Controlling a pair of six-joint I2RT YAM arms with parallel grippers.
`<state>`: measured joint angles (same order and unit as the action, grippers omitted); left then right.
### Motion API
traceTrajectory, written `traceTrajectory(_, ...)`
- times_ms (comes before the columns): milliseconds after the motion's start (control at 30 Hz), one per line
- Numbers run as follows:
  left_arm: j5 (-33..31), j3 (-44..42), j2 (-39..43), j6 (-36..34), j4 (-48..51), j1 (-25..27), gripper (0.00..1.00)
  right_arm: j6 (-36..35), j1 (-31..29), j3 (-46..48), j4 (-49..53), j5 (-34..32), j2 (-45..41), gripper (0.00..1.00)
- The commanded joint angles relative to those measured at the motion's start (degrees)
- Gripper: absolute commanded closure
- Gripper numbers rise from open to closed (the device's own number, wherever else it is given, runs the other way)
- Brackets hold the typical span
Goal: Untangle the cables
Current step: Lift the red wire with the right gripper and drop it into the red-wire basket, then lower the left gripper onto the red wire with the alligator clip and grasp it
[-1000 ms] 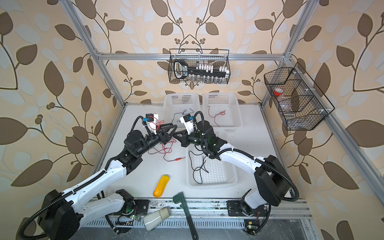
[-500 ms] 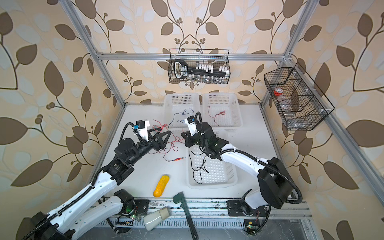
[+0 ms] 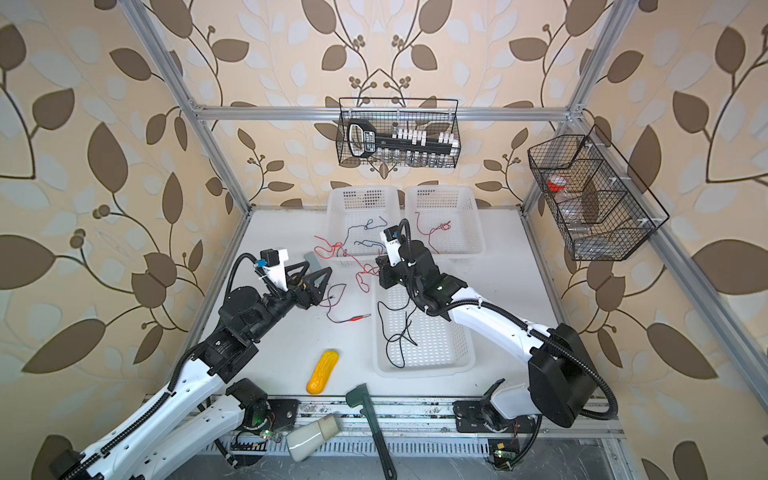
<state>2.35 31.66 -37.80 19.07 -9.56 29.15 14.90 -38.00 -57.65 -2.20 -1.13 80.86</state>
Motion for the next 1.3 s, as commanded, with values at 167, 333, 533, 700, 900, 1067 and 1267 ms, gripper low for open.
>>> traceTrajectory(167,-3.66,-0.06,2.91,-2.72,2.35,-0.37,0.12,-1.24,3.40,-0.80,2.20,-3.72,-2.36,1.00)
traceTrajectory(333,-4.92,0.90,1.84,-2.80,5.54,-0.33,0.12,-0.60,6.65,-0.93,3.34,-4.01,-2.78,1.00)
traceTrajectory(533,-9.76,4.11,-3.67,-0.90,15.99,-0.34,0.11,1.80,16.81,-2.94,4.22,-2.67,-1.16,1.00)
traceTrajectory(700,-14.29,7.31,-9.77,2.61,24.79,-0.39,0.11,2.17,23.89,-5.93,3.92,-3.77,3.05,1.00)
traceTrajectory(900,-16.13,9.33,-14.81,7.68,32.50,-0.38,0.08,2.69,29.36,-10.49,1.84,-2.38,11.36,1.00)
traceTrajectory(1067,-14.74,9.13,-15.92,8.95,34.21,-0.39,0.01,1.94,30.60,-16.05,1.72,-3.65,19.47,1.00)
traceTrajectory(1267,-15.23,9.12,-16.15,10.25,35.82,-0.40,0.01,2.16,31.86,-22.39,4.32,-2.80,27.72,1.00)
